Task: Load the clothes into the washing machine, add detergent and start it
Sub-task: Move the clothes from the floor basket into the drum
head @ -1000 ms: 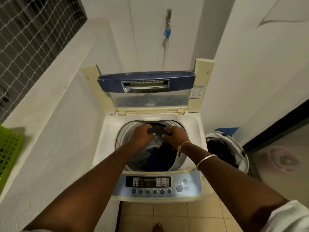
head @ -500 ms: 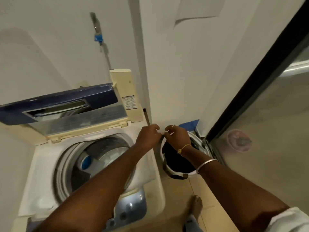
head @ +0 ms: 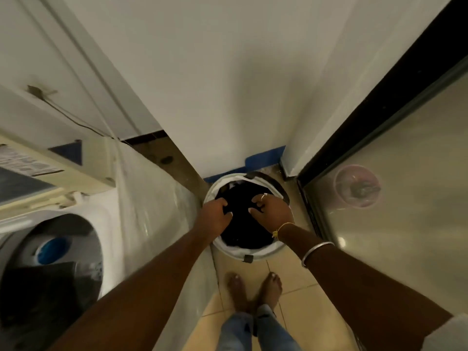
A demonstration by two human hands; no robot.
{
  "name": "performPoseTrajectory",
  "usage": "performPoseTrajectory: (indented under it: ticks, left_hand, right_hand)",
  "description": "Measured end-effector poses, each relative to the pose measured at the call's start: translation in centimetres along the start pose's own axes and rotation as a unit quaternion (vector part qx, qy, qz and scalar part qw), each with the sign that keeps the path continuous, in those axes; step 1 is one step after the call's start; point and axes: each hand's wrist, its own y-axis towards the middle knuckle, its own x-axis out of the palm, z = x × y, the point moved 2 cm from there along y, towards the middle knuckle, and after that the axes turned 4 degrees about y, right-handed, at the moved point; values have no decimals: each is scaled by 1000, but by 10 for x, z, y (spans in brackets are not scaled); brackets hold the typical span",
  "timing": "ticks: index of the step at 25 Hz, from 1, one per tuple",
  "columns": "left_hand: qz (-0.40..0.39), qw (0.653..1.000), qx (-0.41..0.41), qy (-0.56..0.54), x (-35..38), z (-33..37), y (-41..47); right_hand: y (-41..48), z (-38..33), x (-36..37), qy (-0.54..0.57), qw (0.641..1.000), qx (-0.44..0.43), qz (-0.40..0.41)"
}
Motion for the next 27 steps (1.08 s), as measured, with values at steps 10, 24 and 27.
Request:
performPoseTrajectory:
  ticks: [10, 24, 27]
  left_hand:
    - [-73, 986, -3, 149, 171, -87, 187]
    - [16, 997, -13, 71, 201, -107, 206]
    - [38, 999, 25, 8, 151, -78, 159]
  right_hand:
    - [162, 147, 120, -162, 980, 45, -110]
    - [176, 176, 165, -62, 996, 41, -40]
    - [140, 135, 126, -15, 999, 41, -8]
